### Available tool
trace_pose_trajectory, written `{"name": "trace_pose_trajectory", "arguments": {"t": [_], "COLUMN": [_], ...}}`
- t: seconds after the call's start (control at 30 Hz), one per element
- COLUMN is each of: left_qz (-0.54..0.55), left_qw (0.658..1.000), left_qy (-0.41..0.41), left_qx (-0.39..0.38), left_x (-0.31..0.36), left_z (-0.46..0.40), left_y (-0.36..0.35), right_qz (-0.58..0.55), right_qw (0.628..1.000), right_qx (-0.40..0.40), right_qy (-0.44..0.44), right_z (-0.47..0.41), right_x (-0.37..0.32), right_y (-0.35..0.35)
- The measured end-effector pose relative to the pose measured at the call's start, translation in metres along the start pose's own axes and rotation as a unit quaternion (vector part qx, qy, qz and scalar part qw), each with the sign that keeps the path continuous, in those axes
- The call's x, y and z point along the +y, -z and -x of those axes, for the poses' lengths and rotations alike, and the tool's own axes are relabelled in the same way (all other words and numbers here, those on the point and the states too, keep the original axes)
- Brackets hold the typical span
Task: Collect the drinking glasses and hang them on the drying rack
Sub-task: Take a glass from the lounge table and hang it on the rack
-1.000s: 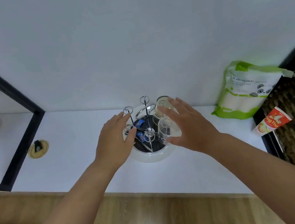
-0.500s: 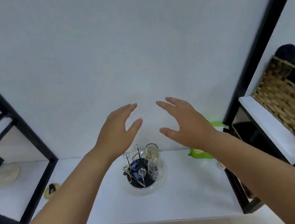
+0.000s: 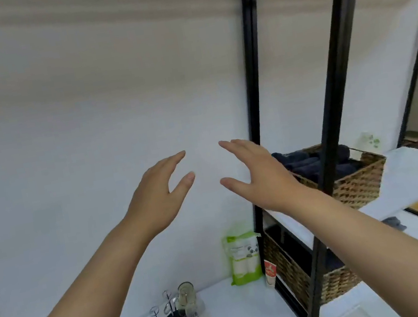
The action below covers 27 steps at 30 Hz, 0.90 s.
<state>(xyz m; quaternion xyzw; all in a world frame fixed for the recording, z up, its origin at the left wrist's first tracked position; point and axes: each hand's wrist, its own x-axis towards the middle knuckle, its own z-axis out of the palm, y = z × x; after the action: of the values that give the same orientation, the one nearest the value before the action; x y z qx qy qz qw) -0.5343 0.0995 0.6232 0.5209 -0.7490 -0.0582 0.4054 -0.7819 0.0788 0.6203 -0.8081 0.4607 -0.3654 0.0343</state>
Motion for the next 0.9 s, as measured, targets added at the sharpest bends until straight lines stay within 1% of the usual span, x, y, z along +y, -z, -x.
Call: {"name": "trace_pose_trajectory", "arguments": {"t": [0.1, 0.23, 0.37, 0.53, 0.67, 0.9], "left_qz": [0.038, 0.09, 0.13, 0.164, 0.207, 0.282], "left_qw": [0.998, 0.99, 0.977, 0.958, 0.932, 0.866], "left_qy": [-0.044, -0.107, -0.157, -0.214, -0.262, -0.344], "left_qx": [-0.004, -0.025, -0.054, -0.098, -0.145, -0.227], "left_x": [0.04, 0.096, 0.151, 0.231, 0.309, 0.486], "left_z": [-0.01, -0.019, -0.028, -0.038, -0.034, 0.01], "left_y": [-0.002, -0.025, -0.059, -0.116, -0.182, -0.303], "right_qz": [0.001, 0.025, 0.053, 0.104, 0.153, 0.222], "right_qw": [0.999, 0.995, 0.987, 0.965, 0.939, 0.876], "right_qx": [0.038, 0.08, 0.121, 0.176, 0.214, 0.284], "right_qy": [-0.015, -0.049, -0.095, -0.165, -0.222, -0.322], "right_z": [0.023, 0.061, 0.104, 0.172, 0.247, 0.392], "right_x": [-0.007, 0.0, 0.023, 0.064, 0.091, 0.128], "right_y": [0.042, 0.093, 0.145, 0.222, 0.282, 0.405]}}
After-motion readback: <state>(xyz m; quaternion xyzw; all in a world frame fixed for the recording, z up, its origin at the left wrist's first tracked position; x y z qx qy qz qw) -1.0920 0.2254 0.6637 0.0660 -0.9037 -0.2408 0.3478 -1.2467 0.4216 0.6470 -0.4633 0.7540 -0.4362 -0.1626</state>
